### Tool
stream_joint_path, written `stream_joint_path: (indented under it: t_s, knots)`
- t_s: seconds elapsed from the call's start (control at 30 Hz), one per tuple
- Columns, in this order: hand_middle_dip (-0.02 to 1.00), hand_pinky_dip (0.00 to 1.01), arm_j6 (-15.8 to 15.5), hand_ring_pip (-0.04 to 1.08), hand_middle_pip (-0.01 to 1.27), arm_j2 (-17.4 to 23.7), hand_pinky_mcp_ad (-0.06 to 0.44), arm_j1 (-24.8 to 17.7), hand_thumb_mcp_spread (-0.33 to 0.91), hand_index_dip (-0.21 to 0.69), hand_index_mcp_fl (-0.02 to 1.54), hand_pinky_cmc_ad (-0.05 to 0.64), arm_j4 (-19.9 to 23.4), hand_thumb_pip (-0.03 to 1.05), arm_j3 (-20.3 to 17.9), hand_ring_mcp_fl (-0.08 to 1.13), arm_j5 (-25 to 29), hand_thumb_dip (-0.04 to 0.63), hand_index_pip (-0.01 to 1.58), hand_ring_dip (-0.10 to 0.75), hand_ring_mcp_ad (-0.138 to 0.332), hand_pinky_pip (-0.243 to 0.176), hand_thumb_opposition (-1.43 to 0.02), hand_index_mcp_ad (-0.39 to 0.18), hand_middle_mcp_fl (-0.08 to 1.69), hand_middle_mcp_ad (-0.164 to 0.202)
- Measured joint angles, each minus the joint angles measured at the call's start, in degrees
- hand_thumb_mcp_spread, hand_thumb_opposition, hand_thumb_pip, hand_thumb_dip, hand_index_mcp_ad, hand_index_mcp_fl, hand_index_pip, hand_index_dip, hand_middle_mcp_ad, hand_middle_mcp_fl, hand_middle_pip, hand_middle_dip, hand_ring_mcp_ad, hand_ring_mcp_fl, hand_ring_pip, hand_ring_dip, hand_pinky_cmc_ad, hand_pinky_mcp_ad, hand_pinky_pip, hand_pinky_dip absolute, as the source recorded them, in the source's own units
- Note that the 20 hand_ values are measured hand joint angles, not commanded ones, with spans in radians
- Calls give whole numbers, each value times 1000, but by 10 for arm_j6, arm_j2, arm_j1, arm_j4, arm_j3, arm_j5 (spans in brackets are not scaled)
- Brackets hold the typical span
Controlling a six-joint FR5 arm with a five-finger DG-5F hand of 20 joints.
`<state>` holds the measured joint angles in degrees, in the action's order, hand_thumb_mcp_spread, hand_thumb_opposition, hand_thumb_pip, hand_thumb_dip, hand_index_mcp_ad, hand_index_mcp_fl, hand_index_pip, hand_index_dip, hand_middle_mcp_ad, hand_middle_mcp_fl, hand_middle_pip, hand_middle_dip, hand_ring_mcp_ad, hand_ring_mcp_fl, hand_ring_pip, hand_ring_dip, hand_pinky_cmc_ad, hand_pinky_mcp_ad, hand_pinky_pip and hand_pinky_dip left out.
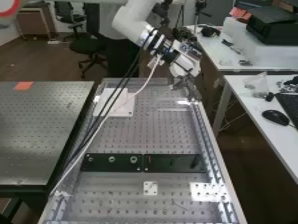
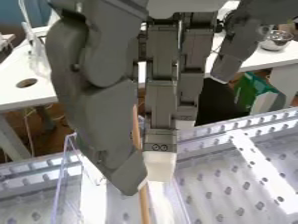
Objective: Grab the chopstick and place it in the clear container
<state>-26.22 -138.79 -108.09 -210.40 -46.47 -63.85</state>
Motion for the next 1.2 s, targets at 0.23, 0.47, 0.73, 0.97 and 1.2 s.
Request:
stream_joint_path:
  t_s: [0.23,0.47,0.73,0.97,1.2]
  knots:
    - [511,180,15,110,276,-4,246,1,648,401,1513,431,3,431,1,716,-2,291,72,372,45,51,-1159,-73,1494,66]
    - [518,195,17,87,258,2,262,2,545,394,1304,431,10,597,-6,595,-17,316,72,372,42,49,-1042,-68,1342,63]
    - [517,305,28,75,222,6,262,2,490,328,1119,419,13,637,-15,506,-20,354,44,372,52,31,-918,-73,1192,65]
    - [518,459,49,54,155,18,246,4,382,283,841,368,23,661,-27,394,-13,347,23,368,110,-37,-845,-75,962,65]
    - [518,548,66,51,87,72,239,11,260,293,489,363,102,635,-103,185,-30,272,7,353,171,-75,-791,-75,621,68]
